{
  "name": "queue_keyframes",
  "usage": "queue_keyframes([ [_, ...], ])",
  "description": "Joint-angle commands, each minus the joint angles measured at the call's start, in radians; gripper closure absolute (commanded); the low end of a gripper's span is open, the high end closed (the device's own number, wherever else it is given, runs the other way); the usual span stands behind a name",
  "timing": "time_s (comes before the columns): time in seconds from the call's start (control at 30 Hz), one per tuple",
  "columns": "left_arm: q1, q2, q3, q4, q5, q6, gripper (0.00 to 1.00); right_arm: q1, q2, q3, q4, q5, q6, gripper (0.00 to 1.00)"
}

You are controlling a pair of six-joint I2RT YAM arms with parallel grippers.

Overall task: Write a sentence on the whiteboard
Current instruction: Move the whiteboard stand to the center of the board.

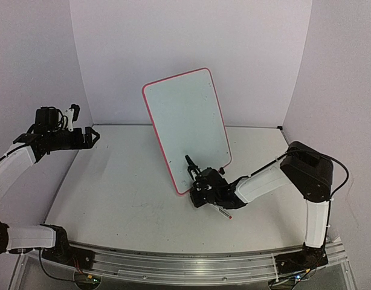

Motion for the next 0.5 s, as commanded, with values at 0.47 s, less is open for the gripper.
queue_keyframes([
  [0.47,0.003,-0.025,0.016,0.020,0.001,-0.035,0.01,0.290,0.254,0.417,-0.450,0.306,0.476,1.00],
])
